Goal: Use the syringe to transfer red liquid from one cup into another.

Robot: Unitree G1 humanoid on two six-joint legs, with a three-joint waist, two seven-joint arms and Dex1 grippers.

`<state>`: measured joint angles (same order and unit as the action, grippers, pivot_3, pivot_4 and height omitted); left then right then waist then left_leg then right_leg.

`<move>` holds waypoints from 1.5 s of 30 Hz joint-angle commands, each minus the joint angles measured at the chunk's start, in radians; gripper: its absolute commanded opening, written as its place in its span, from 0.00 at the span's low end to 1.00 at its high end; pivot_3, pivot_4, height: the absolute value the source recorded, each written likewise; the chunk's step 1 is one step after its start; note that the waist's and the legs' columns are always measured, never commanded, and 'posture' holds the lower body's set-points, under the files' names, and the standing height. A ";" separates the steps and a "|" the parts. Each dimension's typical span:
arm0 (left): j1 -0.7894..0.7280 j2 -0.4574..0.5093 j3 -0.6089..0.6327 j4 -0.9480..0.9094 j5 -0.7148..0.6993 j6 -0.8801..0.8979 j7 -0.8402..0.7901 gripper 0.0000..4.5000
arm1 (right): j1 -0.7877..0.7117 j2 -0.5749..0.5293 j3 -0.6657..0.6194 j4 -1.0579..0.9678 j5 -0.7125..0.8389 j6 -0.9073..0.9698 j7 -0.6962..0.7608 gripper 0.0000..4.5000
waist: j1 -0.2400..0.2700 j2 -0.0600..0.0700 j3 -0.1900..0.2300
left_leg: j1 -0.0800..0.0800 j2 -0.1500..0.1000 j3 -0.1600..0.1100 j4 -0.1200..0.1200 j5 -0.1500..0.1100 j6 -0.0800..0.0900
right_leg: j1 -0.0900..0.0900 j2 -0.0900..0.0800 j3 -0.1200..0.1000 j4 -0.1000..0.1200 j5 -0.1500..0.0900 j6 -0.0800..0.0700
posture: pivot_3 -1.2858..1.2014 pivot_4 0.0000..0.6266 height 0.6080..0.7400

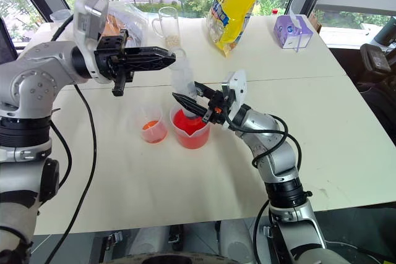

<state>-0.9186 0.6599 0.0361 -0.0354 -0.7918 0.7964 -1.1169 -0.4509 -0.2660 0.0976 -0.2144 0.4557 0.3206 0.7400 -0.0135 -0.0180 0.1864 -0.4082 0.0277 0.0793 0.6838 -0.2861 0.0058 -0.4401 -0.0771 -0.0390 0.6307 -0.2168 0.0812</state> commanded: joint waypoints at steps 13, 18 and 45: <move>0.071 0.128 0.123 -0.067 0.003 -0.020 -0.005 0.99 | -0.100 -0.014 -0.056 -0.125 0.103 0.106 -0.048 0.30 | -0.003 0.000 0.000 | 0.000 0.000 0.000 0.000 0.000 0.000 | 0.000 0.000 0.000 0.000 0.000 0.000 | 0.52 0.24 1.00; 0.086 0.206 0.224 -0.066 -0.031 0.011 0.018 0.99 | -0.213 0.014 -0.071 -0.116 0.174 0.159 -0.062 0.30 | -0.004 0.000 0.000 | 0.000 0.001 0.000 0.000 0.000 0.000 | 0.000 0.000 0.000 0.000 0.000 0.000 | 0.52 0.24 1.00; 0.232 0.307 0.368 -0.274 -0.242 0.142 0.226 0.99 | -0.316 0.261 0.093 0.346 0.017 -0.095 0.151 0.30 | -0.004 0.000 0.000 | 0.000 0.001 0.000 0.000 0.001 -0.003 | 0.000 -0.001 0.000 0.001 0.000 0.000 | 0.52 0.24 1.00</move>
<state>-0.6708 0.9686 0.4042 -0.2962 -1.0334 0.9634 -0.8965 -0.7603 -0.0123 0.1983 0.1709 0.4739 0.2400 0.8854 -0.0175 -0.0181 0.1863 -0.4079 0.0285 0.0792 0.6834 -0.2848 0.0031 -0.4405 -0.0779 -0.0394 0.6320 -0.2167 0.0811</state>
